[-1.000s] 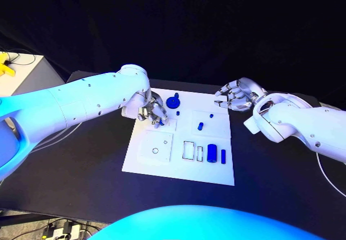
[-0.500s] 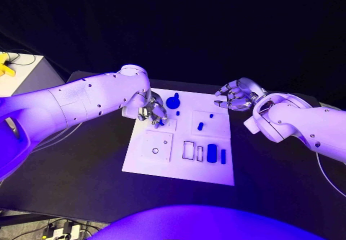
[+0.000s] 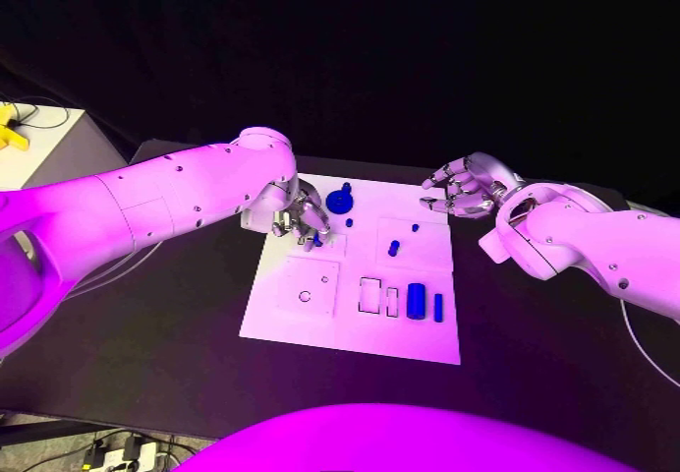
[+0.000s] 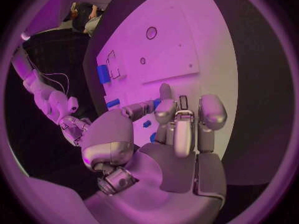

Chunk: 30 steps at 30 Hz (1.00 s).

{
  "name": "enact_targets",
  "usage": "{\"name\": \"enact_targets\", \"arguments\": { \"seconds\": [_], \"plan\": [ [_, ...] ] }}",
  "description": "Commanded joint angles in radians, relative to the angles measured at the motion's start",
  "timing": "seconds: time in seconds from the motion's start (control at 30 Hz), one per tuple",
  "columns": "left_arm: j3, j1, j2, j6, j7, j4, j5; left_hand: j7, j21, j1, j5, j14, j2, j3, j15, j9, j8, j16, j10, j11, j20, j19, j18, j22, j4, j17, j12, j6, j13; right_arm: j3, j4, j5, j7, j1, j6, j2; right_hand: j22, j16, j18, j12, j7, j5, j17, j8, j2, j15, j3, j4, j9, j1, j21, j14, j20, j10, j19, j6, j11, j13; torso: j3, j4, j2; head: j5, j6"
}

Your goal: Assemble the parts on the task board

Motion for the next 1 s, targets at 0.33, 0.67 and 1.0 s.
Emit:
{"name": "enact_targets", "arguments": {
  "seconds": [0.33, 0.67, 1.0],
  "plan": [
    [-0.012, -0.02, 0.008, 0.017, -0.005, 0.002, -0.025, -0.008, -0.001, 0.029, 0.019, 0.105, 0.021, 0.105, -0.005, -0.007, 0.004, 0.002, 0.002, -0.004, -0.001, 0.006, -0.011, 0.004, -0.113, 0.261, -0.004, -0.003, 0.009, 0.0, 0.001, -0.009, 0.008, -0.001, 0.015, 0.0, 0.135, -0.004, 0.006, 0.004, -0.001, 0.01, 0.18, -0.004, -0.002, 0.01, 0.008, -0.001, -0.002, -0.004, -0.002, 0.079, 0.009, -0.008, 0.032, -0.008, -0.001, -0.001, -0.0007, 0.0005, 0.0, 0.0, 0.0],
    [-0.012, -0.02, -0.001, 0.024, -0.003, 0.007, -0.031, -0.008, 0.003, 0.032, 0.029, 0.106, 0.019, 0.115, -0.005, -0.01, 0.006, 0.003, 0.007, -0.005, -0.002, 0.011, -0.013, 0.013, -0.122, 0.263, 0.001, 0.0, 0.02, 0.0, 0.001, -0.009, 0.008, -0.001, 0.016, -0.001, 0.135, -0.004, 0.006, 0.004, -0.001, 0.01, 0.18, -0.004, -0.002, 0.01, 0.008, -0.001, -0.002, -0.004, -0.002, 0.079, 0.009, -0.008, 0.032, -0.008, -0.001, -0.001, -0.0005, 0.0017, -0.001, 0.001, 0.0],
    [-0.012, -0.02, -0.017, 0.01, -0.005, 0.011, -0.041, -0.01, 0.016, 0.033, 0.038, 0.105, 0.016, 0.123, -0.006, -0.013, 0.009, 0.002, 0.013, -0.007, -0.002, 0.025, -0.017, 0.037, -0.127, 0.262, 0.004, 0.006, 0.027, 0.0, 0.001, -0.009, 0.008, -0.001, 0.017, -0.002, 0.135, -0.004, 0.006, 0.004, -0.001, 0.01, 0.18, -0.004, -0.002, 0.01, 0.008, -0.001, -0.002, -0.004, -0.002, 0.079, 0.009, -0.008, 0.032, -0.008, -0.001, -0.001, -0.0011, 0.0015, -0.001, 0.001, 0.0]
  ]
}}
